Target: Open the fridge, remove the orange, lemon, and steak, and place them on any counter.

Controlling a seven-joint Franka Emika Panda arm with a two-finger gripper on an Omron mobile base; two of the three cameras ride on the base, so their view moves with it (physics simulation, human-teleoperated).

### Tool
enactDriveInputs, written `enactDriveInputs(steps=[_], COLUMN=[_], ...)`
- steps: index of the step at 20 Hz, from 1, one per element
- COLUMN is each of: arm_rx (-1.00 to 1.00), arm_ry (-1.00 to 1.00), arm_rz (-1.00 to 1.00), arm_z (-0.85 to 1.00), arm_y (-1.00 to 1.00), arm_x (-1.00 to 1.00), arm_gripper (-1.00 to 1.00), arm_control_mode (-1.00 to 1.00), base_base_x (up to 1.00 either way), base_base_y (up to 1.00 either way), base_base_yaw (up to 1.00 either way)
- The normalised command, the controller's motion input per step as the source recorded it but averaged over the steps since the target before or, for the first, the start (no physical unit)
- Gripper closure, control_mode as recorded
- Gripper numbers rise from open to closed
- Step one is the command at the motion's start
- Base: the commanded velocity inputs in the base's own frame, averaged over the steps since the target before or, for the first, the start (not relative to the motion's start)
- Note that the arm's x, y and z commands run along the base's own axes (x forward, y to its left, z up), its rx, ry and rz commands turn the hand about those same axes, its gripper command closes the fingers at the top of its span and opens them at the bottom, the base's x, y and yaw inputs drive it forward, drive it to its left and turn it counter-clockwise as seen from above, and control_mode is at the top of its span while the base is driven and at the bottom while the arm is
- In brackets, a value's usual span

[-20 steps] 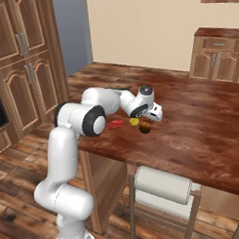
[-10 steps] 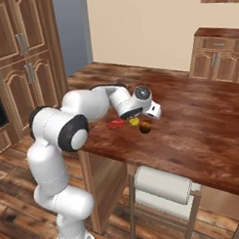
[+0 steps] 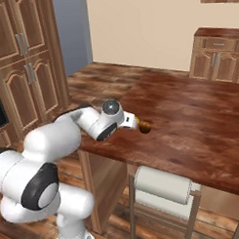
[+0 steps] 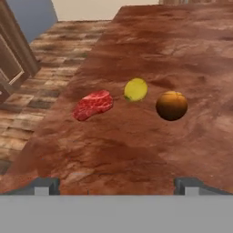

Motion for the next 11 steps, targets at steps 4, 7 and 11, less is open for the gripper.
enactDriveInputs(steps=[4, 7, 11], arm_rx=[-0.2, -0.17, -0.15], arm_ry=[0.23, 0.31, 0.39], arm_rz=[0.25, 0.26, 0.26], arm_z=[0.3, 0.37, 0.38], arm_y=[1.0, 1.0, 1.0], arm_x=[-1.0, -0.86, -0.58], arm_gripper=[-1.0, -1.0, -1.0], arm_control_mode=[-1.0, -1.0, -1.0], base_base_x=[0.0, 0.0, 0.0], base_base_y=[0.0, 0.0, 0.0], base_base_yaw=[0.0, 0.0, 0.0])
